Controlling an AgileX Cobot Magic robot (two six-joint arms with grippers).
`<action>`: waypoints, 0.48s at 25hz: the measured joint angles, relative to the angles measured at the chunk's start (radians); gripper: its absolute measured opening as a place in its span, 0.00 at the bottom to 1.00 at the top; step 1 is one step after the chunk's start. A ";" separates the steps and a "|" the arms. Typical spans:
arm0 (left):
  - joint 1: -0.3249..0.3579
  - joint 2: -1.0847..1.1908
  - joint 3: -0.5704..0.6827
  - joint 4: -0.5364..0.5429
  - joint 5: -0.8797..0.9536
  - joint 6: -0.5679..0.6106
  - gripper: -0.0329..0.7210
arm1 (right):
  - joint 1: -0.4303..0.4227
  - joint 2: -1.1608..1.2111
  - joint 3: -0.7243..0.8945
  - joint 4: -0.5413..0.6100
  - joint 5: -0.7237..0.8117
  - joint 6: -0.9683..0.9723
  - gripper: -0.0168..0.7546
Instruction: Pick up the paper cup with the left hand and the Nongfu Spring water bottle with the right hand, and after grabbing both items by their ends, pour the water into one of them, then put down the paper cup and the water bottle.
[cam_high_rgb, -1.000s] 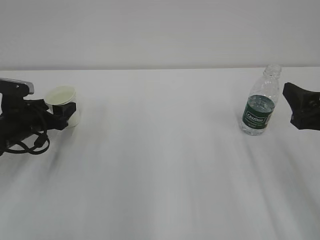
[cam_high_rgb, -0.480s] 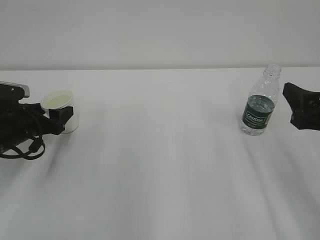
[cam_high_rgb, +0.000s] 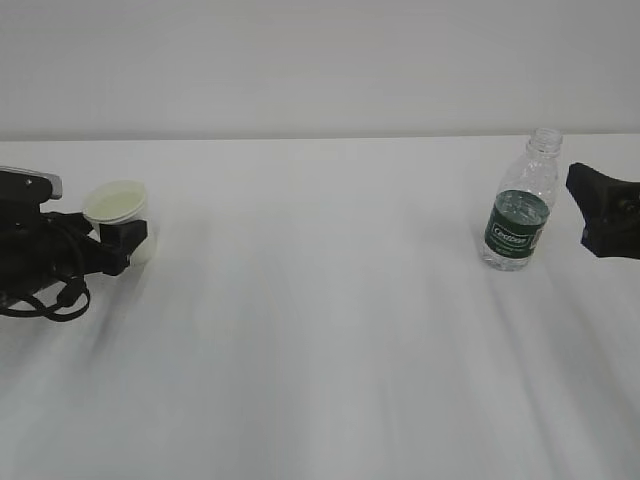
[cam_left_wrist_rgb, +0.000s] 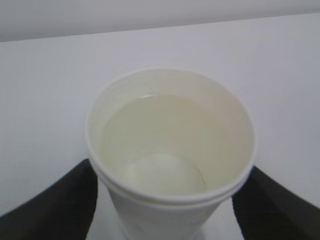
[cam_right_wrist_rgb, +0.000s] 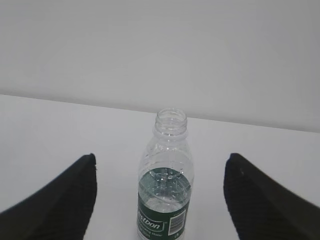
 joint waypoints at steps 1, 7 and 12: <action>0.000 0.000 0.000 0.000 0.002 0.000 0.84 | 0.000 0.000 0.000 0.000 -0.001 0.000 0.78; 0.000 0.000 0.003 0.021 0.058 -0.027 0.84 | 0.000 0.000 0.000 0.000 -0.001 0.000 0.78; 0.000 -0.014 0.035 0.026 0.067 -0.034 0.84 | 0.000 0.000 0.000 0.000 -0.001 0.000 0.78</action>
